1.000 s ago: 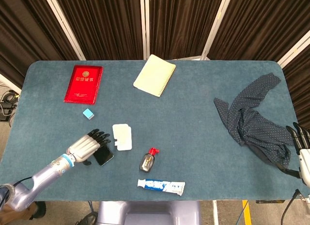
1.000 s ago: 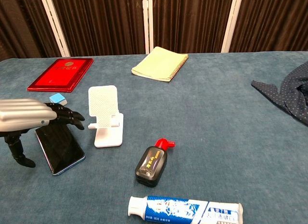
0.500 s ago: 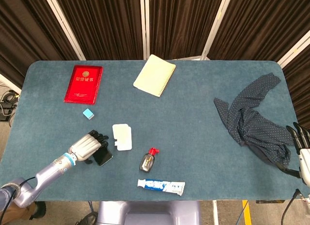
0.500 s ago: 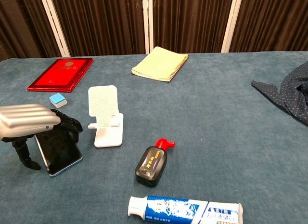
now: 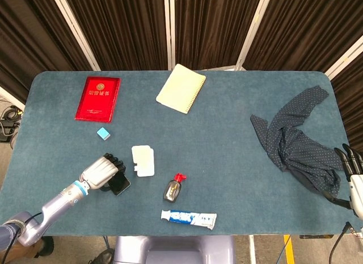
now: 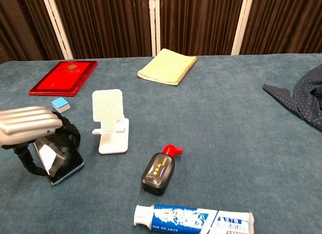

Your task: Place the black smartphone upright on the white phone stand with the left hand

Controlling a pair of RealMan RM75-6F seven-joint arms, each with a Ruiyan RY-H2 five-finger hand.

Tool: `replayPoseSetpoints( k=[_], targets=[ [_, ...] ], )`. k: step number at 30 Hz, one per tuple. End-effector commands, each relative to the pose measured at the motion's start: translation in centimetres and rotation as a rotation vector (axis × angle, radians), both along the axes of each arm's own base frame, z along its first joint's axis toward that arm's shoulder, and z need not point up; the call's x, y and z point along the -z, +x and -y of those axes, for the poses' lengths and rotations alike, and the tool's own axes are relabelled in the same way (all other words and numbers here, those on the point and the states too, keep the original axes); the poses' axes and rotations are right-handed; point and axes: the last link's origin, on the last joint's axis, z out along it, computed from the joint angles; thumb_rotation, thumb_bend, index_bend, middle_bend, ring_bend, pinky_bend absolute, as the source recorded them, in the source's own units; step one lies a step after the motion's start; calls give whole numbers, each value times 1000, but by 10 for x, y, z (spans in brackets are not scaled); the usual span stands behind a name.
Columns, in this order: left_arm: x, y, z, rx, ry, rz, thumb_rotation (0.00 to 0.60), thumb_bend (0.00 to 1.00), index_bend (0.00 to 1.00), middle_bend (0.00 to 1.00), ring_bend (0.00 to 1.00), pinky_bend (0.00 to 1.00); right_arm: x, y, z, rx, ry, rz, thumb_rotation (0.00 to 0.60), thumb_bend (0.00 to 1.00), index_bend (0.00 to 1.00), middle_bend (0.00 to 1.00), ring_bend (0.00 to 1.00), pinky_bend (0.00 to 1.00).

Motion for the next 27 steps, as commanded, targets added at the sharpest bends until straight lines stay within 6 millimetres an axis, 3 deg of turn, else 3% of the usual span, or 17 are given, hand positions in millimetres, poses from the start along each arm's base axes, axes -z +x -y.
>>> replayPoseSetpoints(
  k=[1, 8, 16, 23, 27],
  targets=[
    [-7, -1, 2, 23, 6, 12, 600, 0, 617, 420, 400, 403, 0, 0, 0, -1, 0, 0, 600, 0, 0, 0, 0, 0],
    [-26, 3, 4, 75, 41, 43, 600, 0, 624, 419, 400, 403, 0, 0, 0, -1, 0, 2, 600, 0, 0, 0, 0, 0],
    [-65, 19, 2, 232, 142, 72, 600, 0, 630, 420, 401, 404, -2, 1, -1, -4, -1, 9, 600, 0, 0, 0, 0, 0],
    [-88, 49, -9, 468, 245, 49, 600, 0, 631, 420, 400, 404, -4, 1, -3, -5, -5, 16, 600, 0, 0, 0, 0, 0],
    [-87, 65, -22, 619, 295, -33, 600, 0, 629, 420, 400, 403, -4, 0, -3, -4, -3, 15, 600, 0, 0, 0, 0, 0]
  ],
)
